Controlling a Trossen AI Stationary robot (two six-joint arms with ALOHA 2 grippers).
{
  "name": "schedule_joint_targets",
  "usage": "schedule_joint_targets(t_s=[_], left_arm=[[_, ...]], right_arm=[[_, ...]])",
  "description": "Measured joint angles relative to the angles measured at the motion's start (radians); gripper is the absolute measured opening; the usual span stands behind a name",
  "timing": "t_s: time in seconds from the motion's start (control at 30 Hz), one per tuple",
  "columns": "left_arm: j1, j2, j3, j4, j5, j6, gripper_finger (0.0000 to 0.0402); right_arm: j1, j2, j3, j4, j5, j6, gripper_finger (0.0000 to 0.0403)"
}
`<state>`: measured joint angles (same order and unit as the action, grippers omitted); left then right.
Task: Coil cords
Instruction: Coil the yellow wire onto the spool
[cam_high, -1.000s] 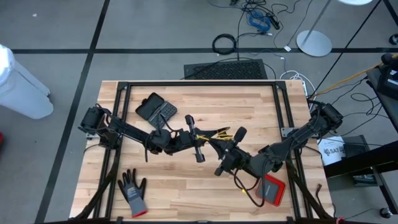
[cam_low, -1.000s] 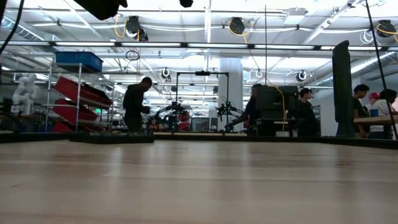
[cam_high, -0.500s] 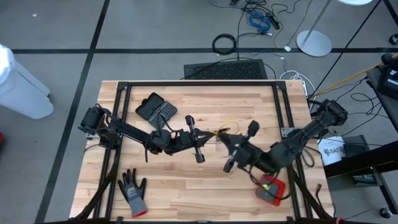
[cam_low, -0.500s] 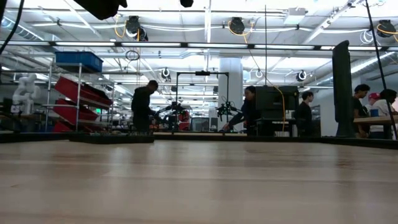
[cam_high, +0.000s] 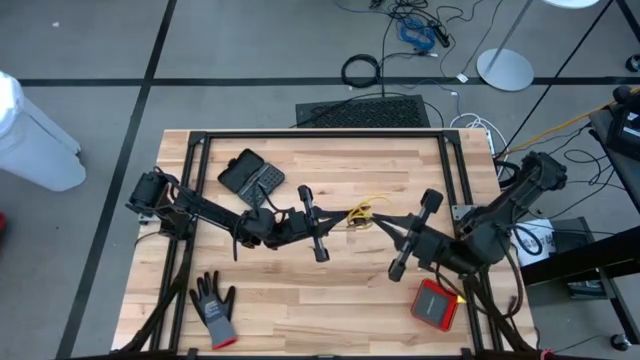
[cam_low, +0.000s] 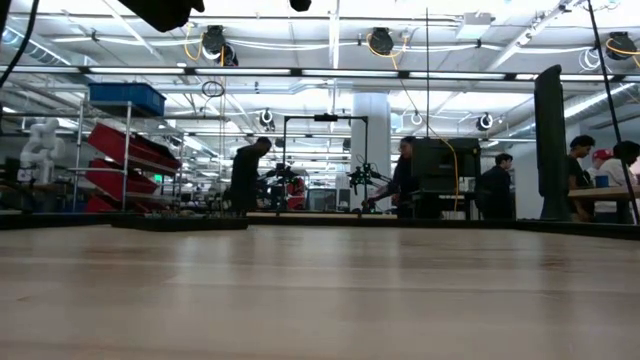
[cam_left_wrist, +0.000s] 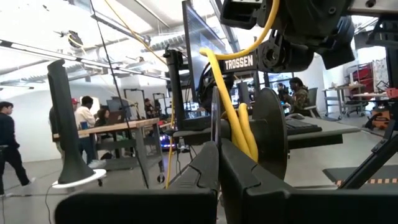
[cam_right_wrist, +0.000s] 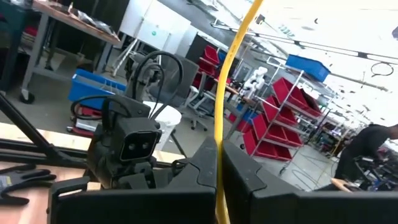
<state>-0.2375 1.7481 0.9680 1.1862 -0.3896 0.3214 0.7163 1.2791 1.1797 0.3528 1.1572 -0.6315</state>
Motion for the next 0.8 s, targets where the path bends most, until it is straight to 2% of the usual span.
schedule_joint_targets(t_s=[0.17,0.33,0.5,0.67,0.8], left_arm=[[0.0,0.0,0.0,0.0,0.0,0.0,0.0002],[-0.006,0.0,0.0,0.03,0.0,0.005,0.0002],[-0.016,0.0,0.0,0.073,-0.003,0.042,0.0002],[-0.02,0.0,0.0,0.096,-0.004,0.029,0.0002],[-0.025,0.0,-0.001,0.126,-0.005,0.027,0.0002]], right_arm=[[0.0,-0.016,0.0,-0.062,0.017,0.037,0.0],[0.02,-0.016,0.0,-0.129,0.17,0.036,0.0],[0.069,-0.016,0.0,-0.17,0.256,0.068,0.0],[0.108,-0.016,0.0,-0.354,0.259,0.307,0.0],[0.111,-0.016,0.0,-0.602,0.245,0.594,0.0]])
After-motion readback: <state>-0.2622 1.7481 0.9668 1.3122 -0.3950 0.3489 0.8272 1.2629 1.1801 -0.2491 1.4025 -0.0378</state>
